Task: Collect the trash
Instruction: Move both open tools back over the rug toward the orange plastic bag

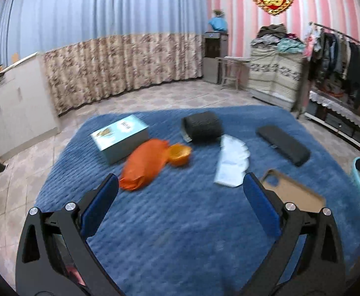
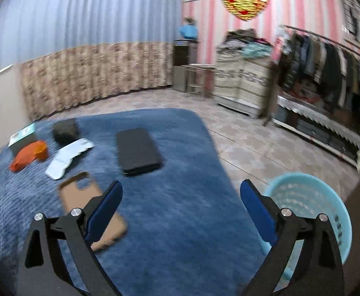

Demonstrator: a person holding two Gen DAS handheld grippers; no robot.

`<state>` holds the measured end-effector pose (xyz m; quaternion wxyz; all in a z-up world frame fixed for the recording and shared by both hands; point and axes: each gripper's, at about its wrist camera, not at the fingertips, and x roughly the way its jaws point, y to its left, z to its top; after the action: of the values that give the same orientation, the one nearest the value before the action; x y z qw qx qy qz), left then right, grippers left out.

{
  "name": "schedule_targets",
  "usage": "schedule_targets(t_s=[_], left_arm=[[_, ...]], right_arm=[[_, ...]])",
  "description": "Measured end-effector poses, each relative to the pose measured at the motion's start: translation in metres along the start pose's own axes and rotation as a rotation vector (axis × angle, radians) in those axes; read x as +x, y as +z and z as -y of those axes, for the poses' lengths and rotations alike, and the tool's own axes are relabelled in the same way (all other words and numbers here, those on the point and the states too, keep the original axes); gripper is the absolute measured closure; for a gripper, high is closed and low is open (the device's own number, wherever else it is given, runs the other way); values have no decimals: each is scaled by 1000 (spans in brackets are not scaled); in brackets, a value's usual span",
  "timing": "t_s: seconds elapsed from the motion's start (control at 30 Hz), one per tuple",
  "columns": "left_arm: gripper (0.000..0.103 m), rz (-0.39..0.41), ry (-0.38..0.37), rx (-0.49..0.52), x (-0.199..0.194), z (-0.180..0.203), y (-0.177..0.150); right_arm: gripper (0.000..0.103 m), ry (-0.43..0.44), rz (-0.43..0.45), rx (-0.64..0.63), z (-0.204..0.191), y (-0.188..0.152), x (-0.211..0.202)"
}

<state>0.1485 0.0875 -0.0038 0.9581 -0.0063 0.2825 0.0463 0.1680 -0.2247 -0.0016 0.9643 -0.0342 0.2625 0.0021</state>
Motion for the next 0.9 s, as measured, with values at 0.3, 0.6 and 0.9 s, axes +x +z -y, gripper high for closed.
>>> schedule_targets(t_s=[0.3, 0.6, 0.9], left_arm=[[6, -41, 72, -58, 20, -46, -10], [6, -103, 63, -112, 70, -54, -5], [6, -164, 137, -77, 134, -54, 9]], right_arm=[[9, 140, -50, -95, -74, 30, 44], [9, 216, -155, -79, -108, 19, 95], [9, 182, -172, -98, -117, 14, 104]])
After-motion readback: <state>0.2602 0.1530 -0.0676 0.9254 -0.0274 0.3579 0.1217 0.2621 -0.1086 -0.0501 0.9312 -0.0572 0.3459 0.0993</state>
